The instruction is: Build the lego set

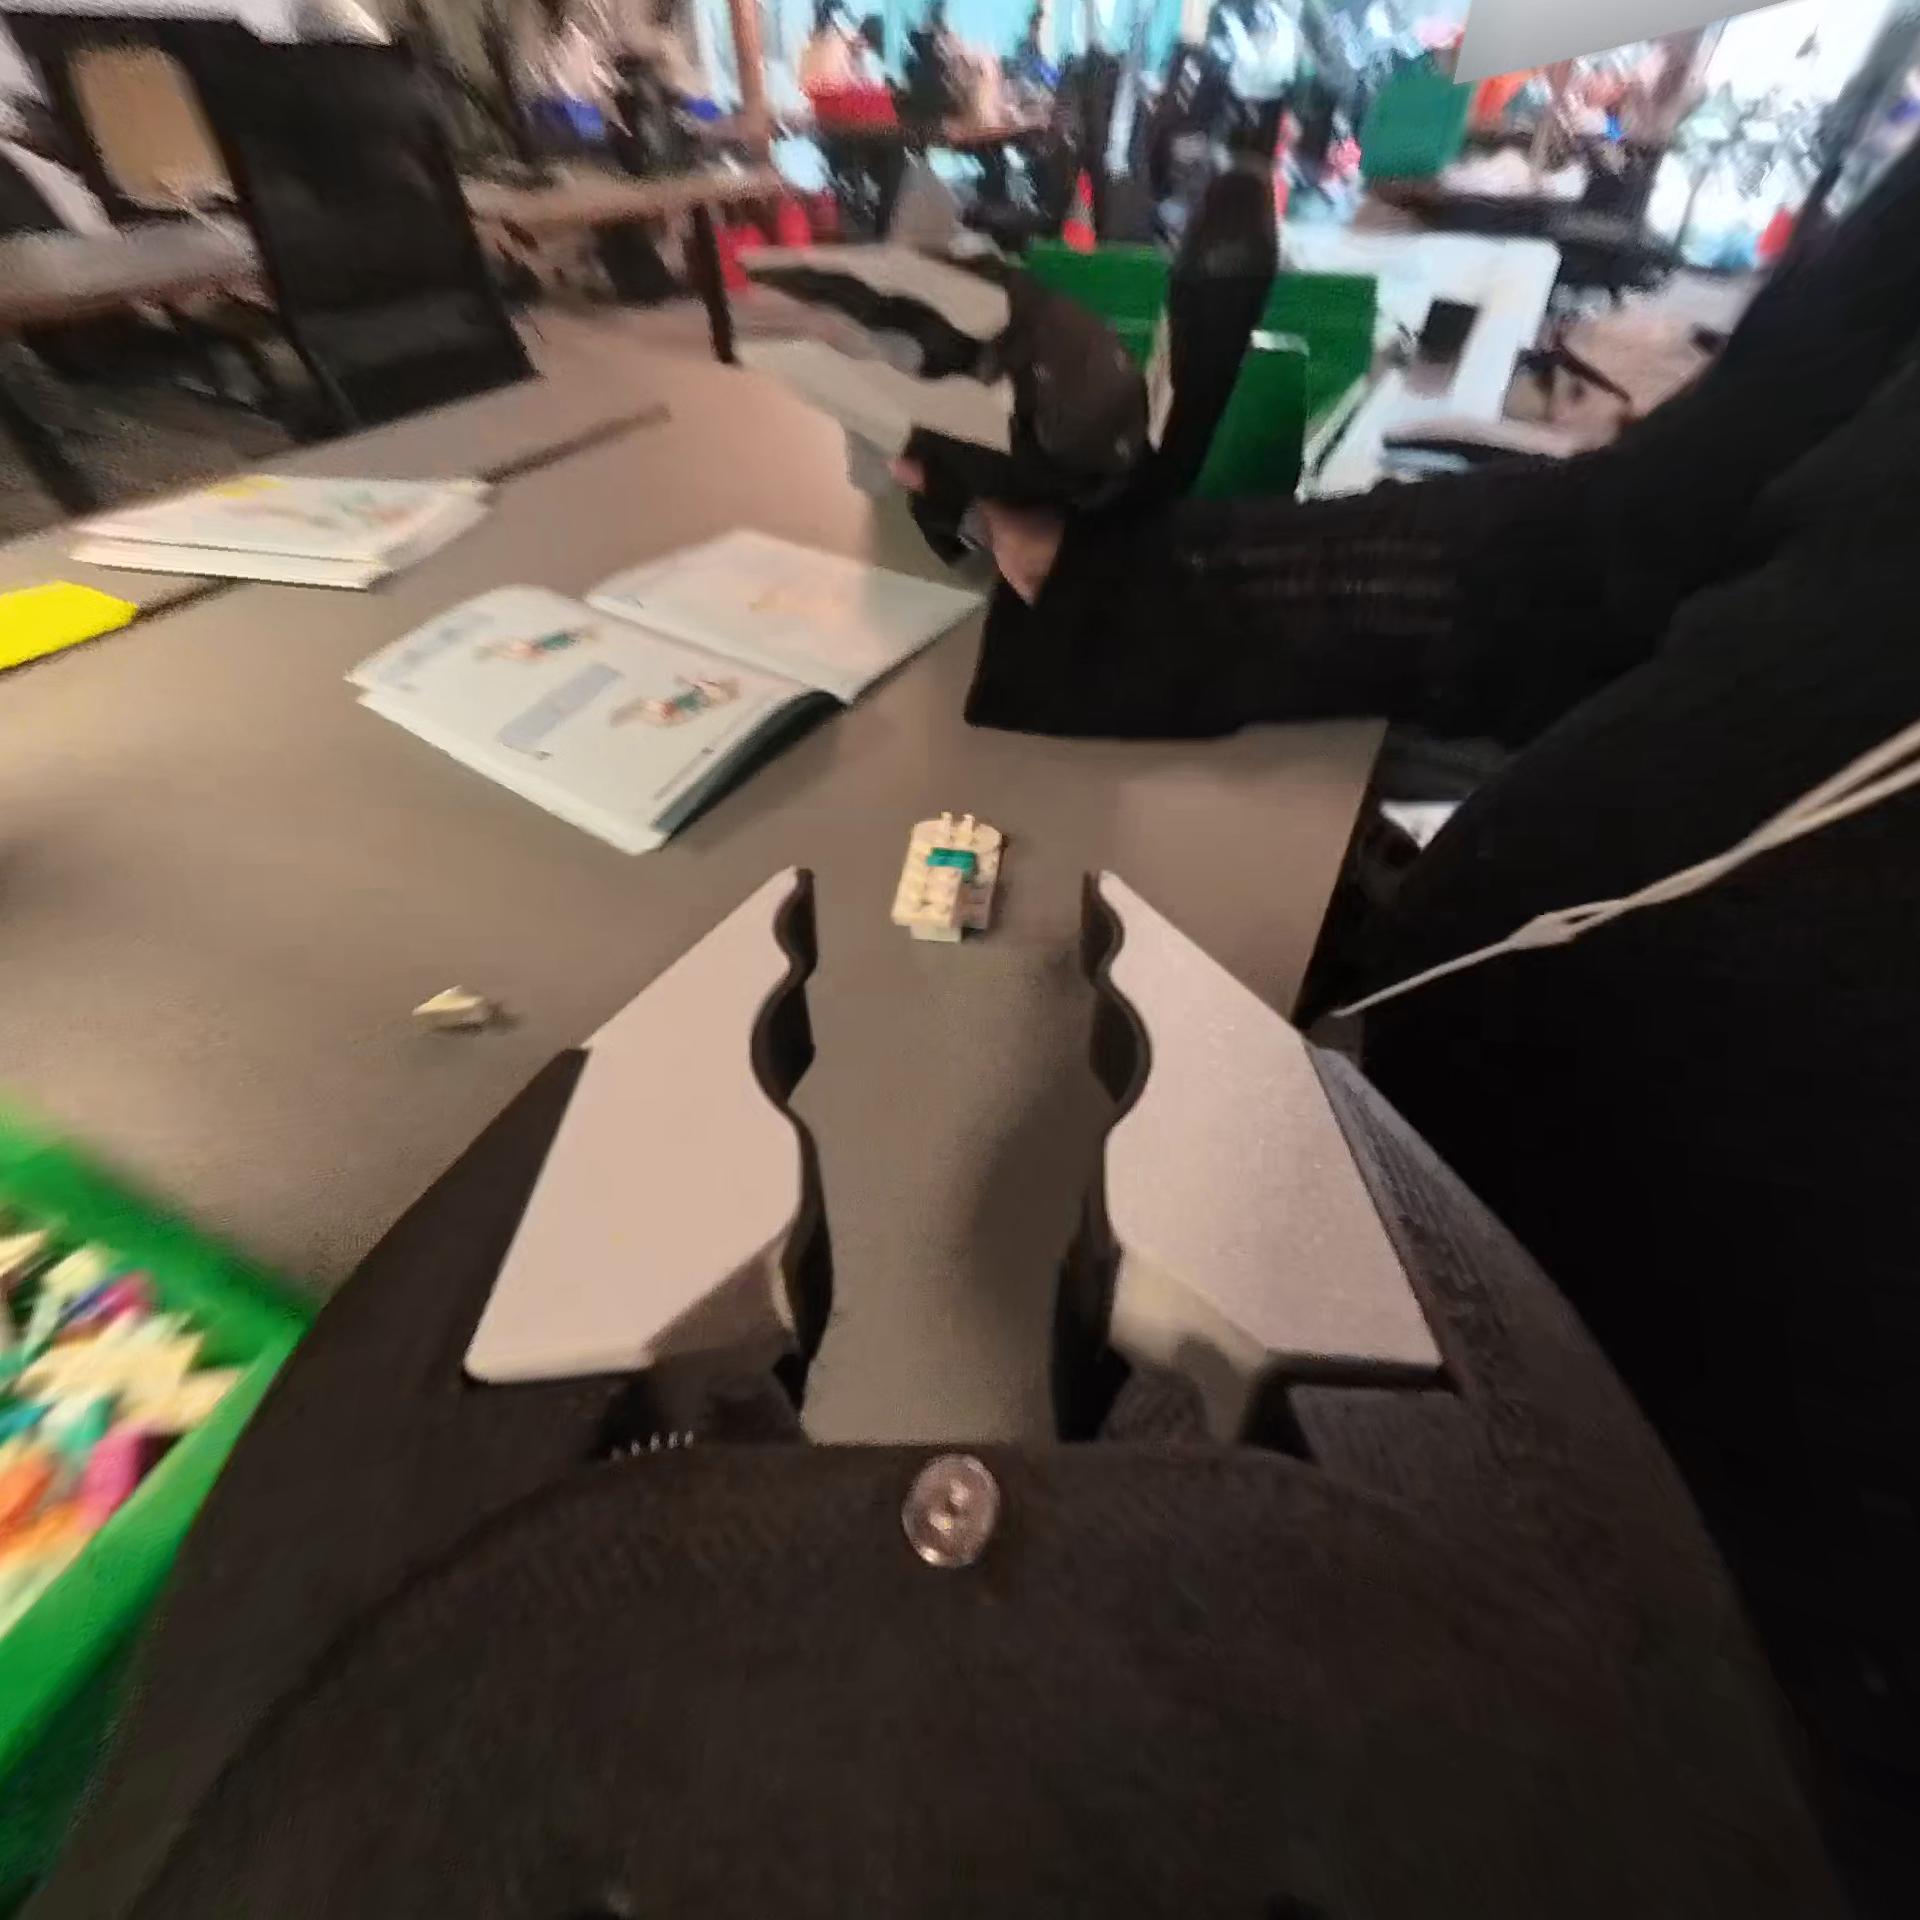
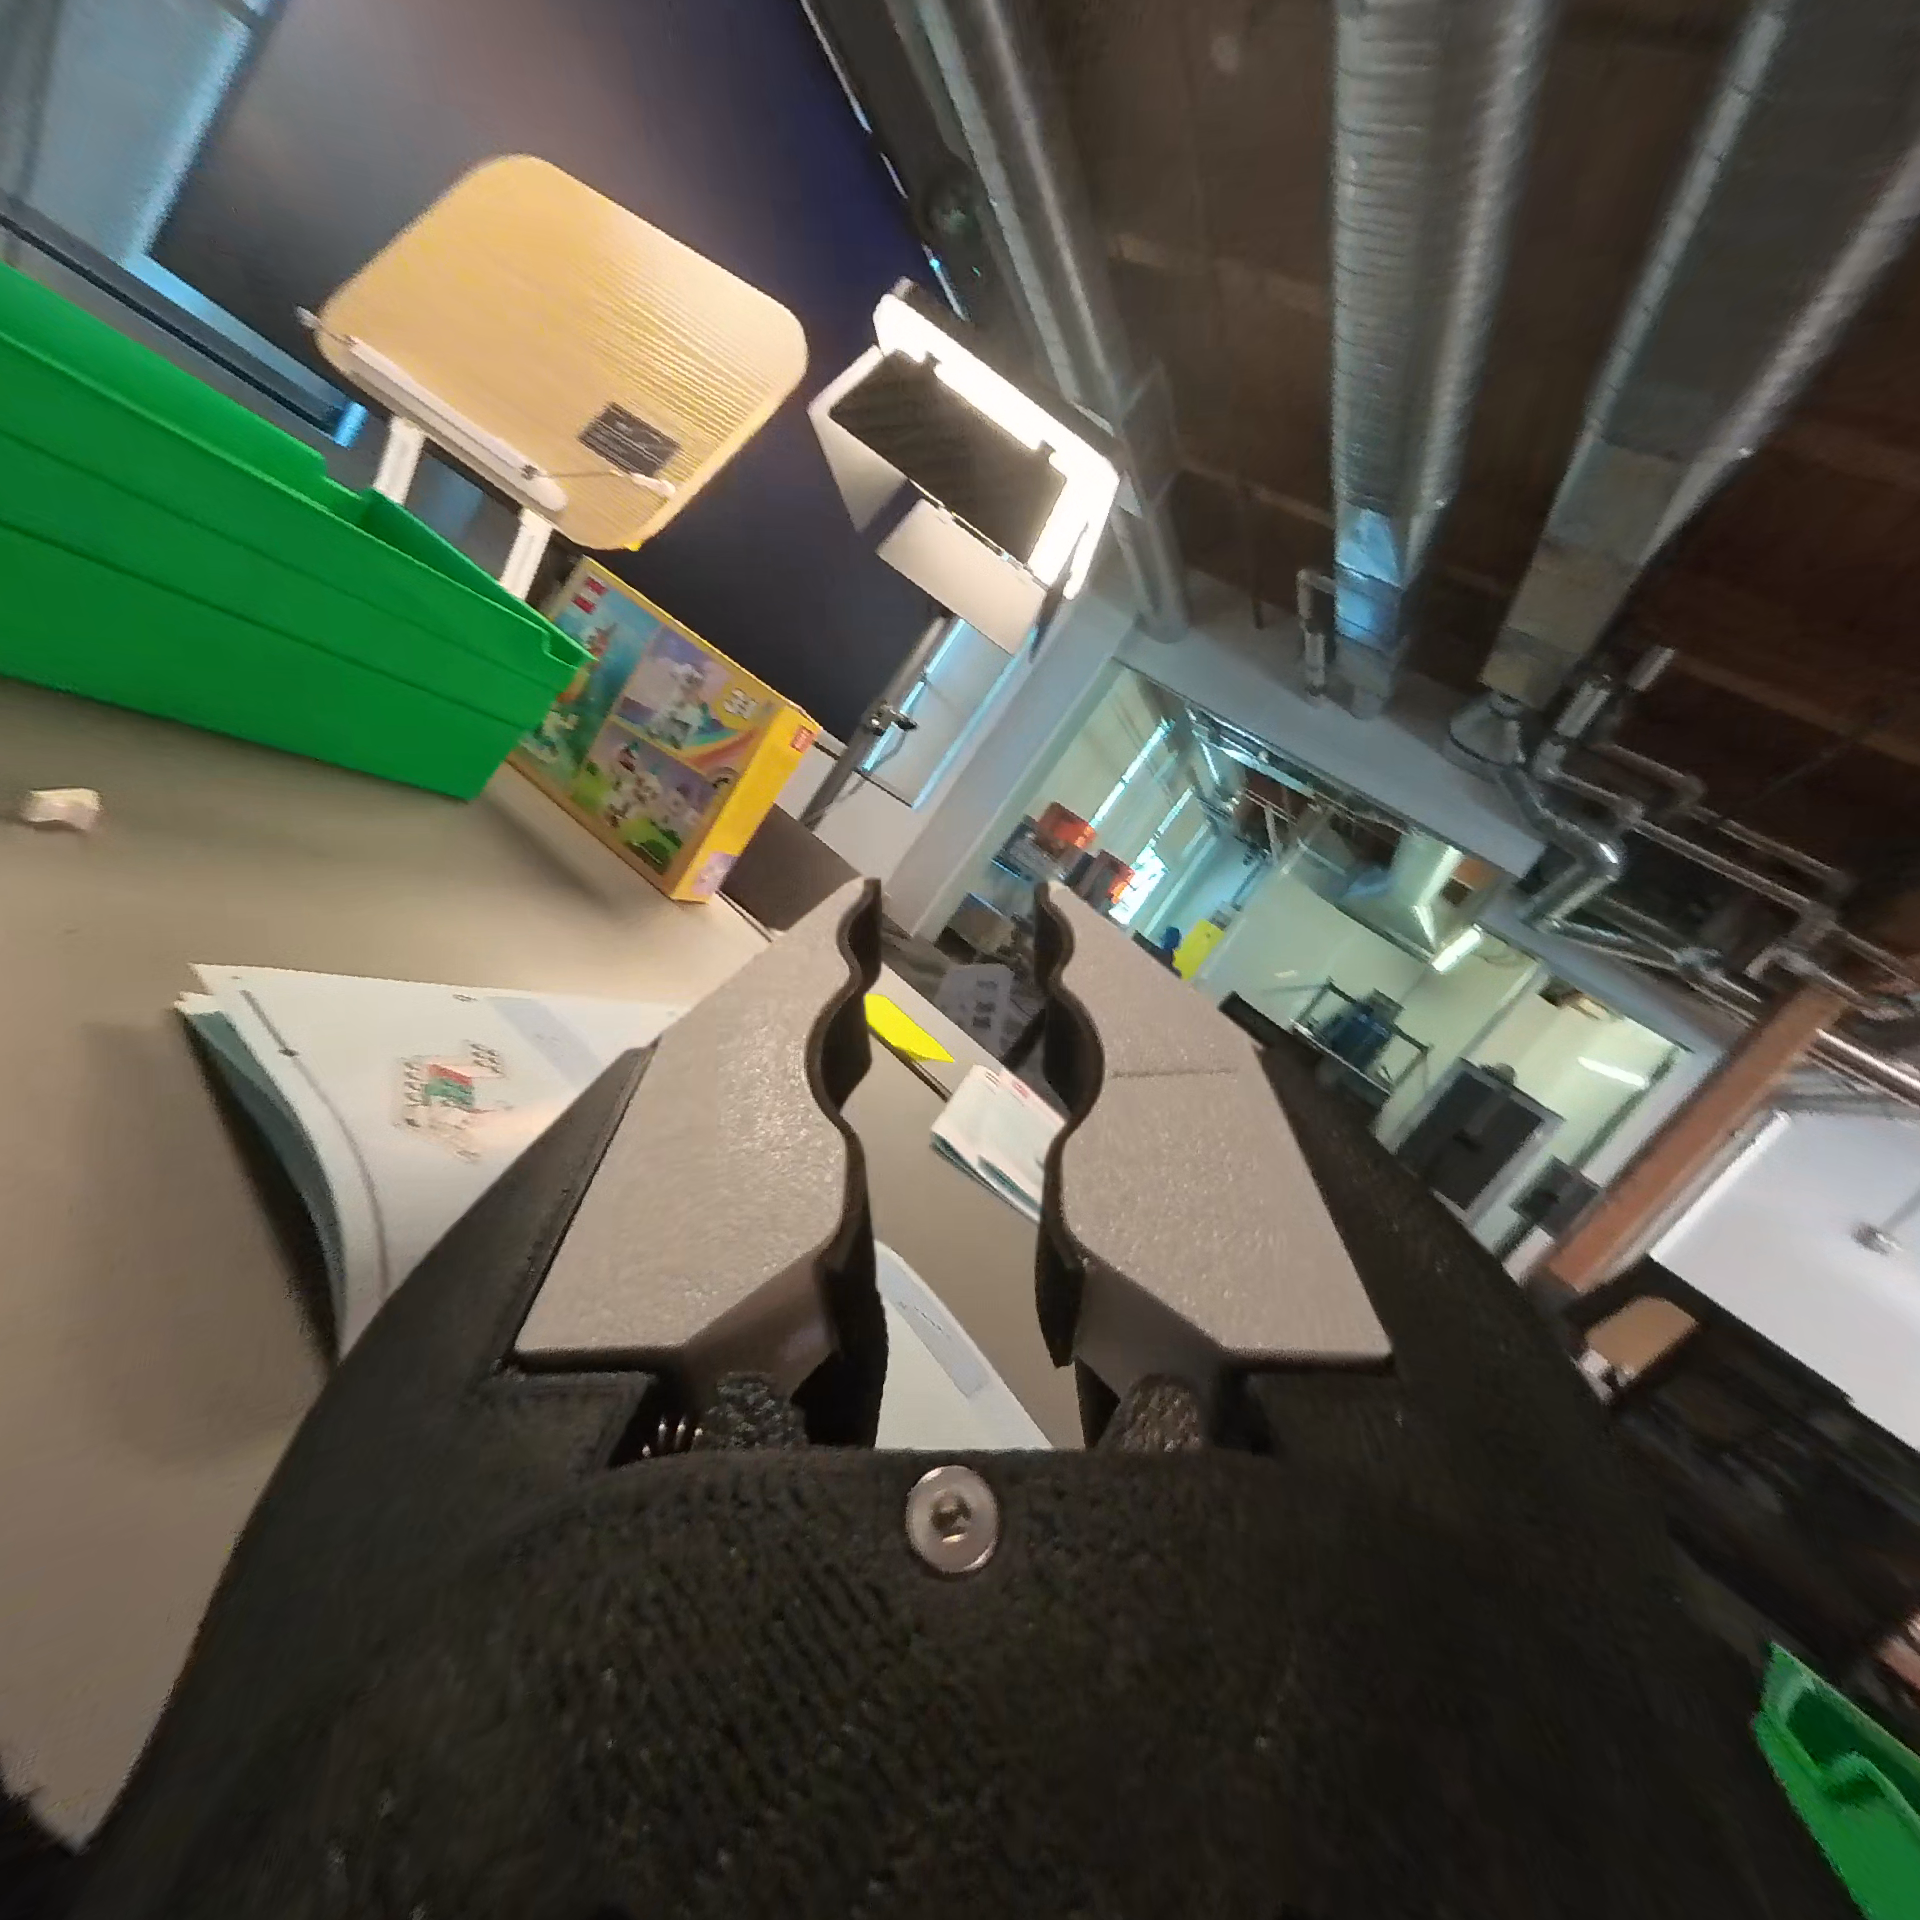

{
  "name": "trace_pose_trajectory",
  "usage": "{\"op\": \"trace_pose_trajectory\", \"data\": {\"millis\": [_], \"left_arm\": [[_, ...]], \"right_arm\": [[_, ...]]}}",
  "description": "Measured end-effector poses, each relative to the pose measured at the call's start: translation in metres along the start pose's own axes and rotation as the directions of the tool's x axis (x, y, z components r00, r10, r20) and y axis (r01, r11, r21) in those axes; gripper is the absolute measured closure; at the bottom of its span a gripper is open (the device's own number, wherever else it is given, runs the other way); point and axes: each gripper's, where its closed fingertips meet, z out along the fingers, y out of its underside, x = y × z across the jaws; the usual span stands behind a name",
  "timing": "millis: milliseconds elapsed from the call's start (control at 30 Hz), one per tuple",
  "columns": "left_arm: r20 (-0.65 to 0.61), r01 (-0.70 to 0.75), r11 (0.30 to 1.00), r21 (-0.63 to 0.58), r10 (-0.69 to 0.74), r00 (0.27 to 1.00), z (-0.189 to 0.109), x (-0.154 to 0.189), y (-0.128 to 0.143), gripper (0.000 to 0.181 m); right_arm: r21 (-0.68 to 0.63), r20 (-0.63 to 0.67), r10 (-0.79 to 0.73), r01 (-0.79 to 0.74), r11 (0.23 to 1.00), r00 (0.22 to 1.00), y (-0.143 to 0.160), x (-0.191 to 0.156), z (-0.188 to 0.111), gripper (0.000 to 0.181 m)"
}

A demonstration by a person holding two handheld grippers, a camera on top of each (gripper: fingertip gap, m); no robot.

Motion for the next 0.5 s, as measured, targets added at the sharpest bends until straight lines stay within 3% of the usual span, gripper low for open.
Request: {"op": "trace_pose_trajectory", "data": {"millis": [100,167,300,400,500], "left_arm": [[0.182,0.027,0.995,0.097,-0.044,0.982,-0.055,-0.025,-0.014,0.132],[0.349,0.038,0.989,0.143,-0.086,0.933,-0.096,-0.052,-0.018,0.132],[0.684,0.072,0.985,0.154,-0.159,0.712,-0.183,-0.118,-0.012,0.133],[0.802,0.12,0.991,0.054,-0.115,0.587,-0.225,-0.156,-0.006,0.134],[0.807,0.14,0.99,-0.023,-0.065,0.587,-0.234,-0.181,-0.016,0.138]], "right_arm": [[-0.047,-0.051,-0.019,0.016,0.999,0.999,0.01,0.008,0.003,0.153],[-0.078,-0.078,-0.033,0.027,0.997,0.996,0.016,0.012,0.005,0.151],[-0.142,-0.135,-0.055,0.036,0.989,0.989,0.027,0.022,0.007,0.15],[-0.195,-0.189,-0.074,0.036,0.98,0.979,0.036,0.032,0.006,0.15],[-0.239,-0.225,-0.085,0.029,0.971,0.971,0.043,0.039,0.004,0.149]]}}
